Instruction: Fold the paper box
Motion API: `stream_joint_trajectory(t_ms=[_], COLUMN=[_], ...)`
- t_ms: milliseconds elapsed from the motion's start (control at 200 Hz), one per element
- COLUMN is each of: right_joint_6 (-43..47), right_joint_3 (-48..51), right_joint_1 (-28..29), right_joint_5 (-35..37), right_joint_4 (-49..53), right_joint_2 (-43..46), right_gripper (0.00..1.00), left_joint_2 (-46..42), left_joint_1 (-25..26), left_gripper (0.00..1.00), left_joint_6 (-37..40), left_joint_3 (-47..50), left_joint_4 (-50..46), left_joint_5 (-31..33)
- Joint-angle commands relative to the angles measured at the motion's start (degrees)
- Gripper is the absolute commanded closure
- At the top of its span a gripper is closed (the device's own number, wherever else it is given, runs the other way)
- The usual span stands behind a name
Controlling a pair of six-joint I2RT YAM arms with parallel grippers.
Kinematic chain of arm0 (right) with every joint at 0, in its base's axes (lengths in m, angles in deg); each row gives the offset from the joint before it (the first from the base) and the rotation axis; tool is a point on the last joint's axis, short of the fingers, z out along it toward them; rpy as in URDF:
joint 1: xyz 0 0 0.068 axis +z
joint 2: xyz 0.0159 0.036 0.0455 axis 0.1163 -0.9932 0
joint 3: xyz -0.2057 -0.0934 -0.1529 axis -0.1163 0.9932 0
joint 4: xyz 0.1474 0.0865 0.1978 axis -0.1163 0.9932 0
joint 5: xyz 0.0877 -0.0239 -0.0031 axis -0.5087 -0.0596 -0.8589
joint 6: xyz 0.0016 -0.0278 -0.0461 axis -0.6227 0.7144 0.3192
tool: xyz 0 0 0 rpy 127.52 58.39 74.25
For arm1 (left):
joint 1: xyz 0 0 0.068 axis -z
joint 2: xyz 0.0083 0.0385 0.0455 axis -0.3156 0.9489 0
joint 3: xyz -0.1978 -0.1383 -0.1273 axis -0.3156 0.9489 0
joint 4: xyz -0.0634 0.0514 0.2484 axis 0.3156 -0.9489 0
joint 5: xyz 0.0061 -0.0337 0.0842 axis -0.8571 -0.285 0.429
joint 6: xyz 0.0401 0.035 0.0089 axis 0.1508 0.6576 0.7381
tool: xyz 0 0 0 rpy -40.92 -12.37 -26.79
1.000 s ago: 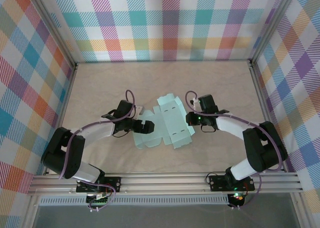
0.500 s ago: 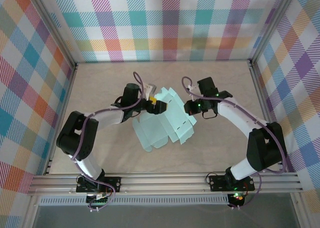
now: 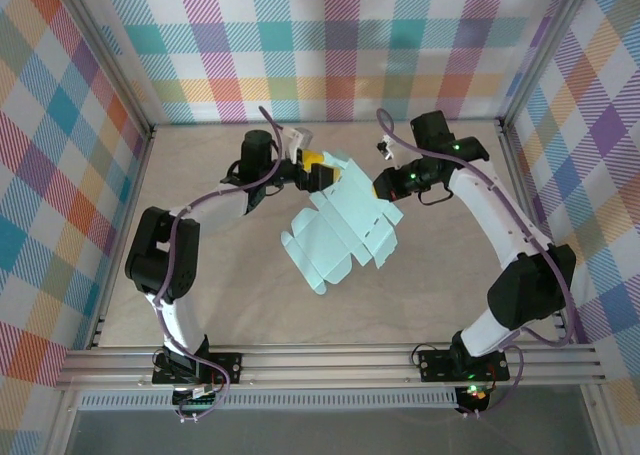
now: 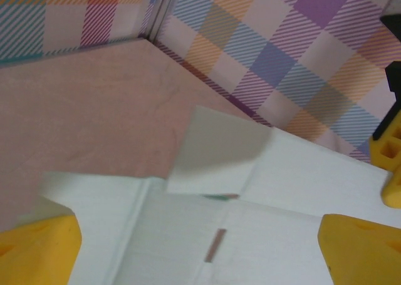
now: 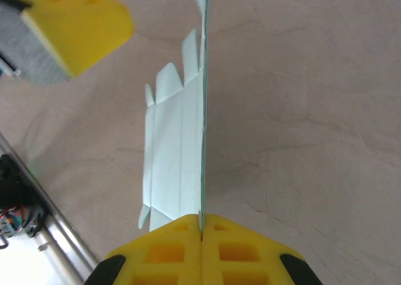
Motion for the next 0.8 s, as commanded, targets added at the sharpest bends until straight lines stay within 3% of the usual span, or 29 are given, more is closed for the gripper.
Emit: stream_joint_trajectory(t_ms=[0,185,240,310,400,480,600,795], right_joint_6=[2.4,3.13,3.59,4.14,4.56,4.76,4.77,5.07], right_joint_3=[-3.39,-3.57,-3.13,-2.52,-2.31,-2.4,-2.74,-3.02], right_joint_1=[-0.01,0.09,-0.01,0.06,0.03,0.01,0.06,0.03], right_joint_5=[-5.13,-7.67,-8.67,-9.9,-9.86,-9.48,-9.04,-9.96], right_joint_4=[6.47,7.25,7.36,7.45,7.9,8.49,8.77,9.12], right_joint_2=[-1.11,-0.65,-0.17,0.34,0.63,0.78,1.07,1.31], right_gripper=[1.0,1.0,1.0,1.0,1.0,1.0,1.0,1.0], left_joint_2=[1.39,2.27,3.49,6.84,12.93,16.58,16.93,16.28], left_joint_1=[-0.37,-1.68,-2.45,-3.17,-3.85,-4.07,-3.8,-3.71], left_gripper=[0.09,0.11,0.16,0.26,0.29,0.32,0.3,0.29], left_joint_6=[3.34,23.95,31.49,44.9,65.34,78.56,78.34,68.56], left_joint_3=[-4.96,-14.2,-18.44,-27.59,-41.49,-49.16,-48.87,-46.01], left_joint_4=[-3.28,-27.45,-36.63,-56.96,-83.61,-97.39,-97.23,-87.3], left_joint_5=[-10.79,-17.64,-20.69,-24.71,-30.45,-32.65,-30.84,-27.91])
